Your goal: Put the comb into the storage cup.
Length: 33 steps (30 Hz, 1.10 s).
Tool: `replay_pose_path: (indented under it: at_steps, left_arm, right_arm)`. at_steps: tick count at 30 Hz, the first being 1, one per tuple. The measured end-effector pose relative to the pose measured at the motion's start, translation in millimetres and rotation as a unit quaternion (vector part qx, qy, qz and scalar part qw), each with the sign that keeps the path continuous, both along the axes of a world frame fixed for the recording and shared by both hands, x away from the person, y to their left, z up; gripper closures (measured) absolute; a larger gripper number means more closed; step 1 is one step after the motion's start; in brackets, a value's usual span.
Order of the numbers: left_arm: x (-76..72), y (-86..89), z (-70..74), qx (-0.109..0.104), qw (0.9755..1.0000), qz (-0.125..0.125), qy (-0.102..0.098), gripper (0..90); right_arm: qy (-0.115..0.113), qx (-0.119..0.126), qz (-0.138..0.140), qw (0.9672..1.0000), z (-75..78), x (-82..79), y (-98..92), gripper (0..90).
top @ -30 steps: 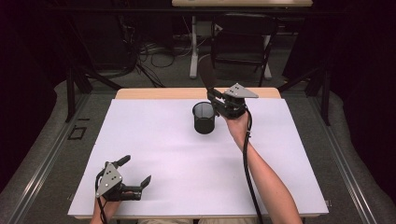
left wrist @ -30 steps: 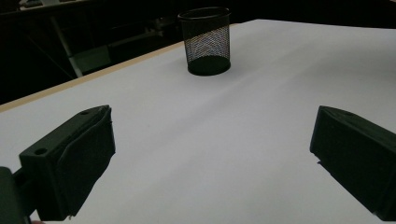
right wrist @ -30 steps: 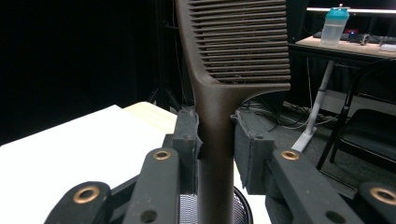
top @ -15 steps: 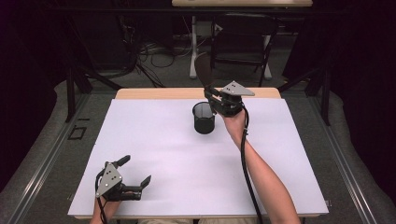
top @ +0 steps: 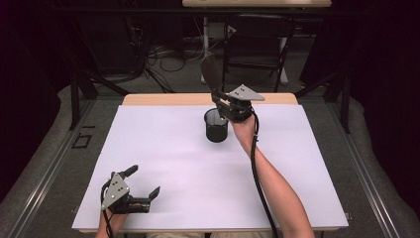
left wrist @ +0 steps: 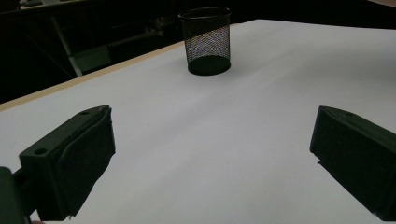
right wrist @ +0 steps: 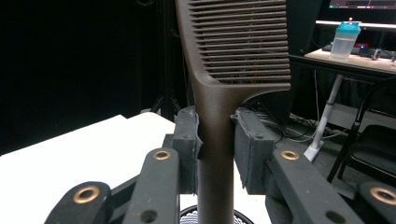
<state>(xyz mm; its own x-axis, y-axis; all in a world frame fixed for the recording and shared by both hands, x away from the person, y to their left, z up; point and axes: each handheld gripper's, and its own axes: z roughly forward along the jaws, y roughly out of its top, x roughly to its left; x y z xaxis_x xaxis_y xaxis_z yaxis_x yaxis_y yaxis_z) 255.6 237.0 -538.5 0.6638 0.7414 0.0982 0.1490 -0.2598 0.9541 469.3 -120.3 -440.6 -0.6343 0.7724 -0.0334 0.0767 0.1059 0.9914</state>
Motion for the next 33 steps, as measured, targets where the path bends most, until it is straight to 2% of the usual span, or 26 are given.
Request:
replay_pose_path:
  at_steps: [12, 33]
  left_arm:
    - [-0.2, 0.3, 0.1, 0.000, 1.0000, 0.000, -0.001, 0.1]
    - [-0.6, 0.7, 0.2, 0.000, 1.0000, 0.000, 0.000, 0.1]
  right_arm:
    - [-0.007, -0.002, 0.000, 1.0000, -5.3, 5.9, 8.6, 72.2]
    - [0.007, -0.011, 0.001, 0.9999, -18.0, 14.7, 19.0, 72.1]
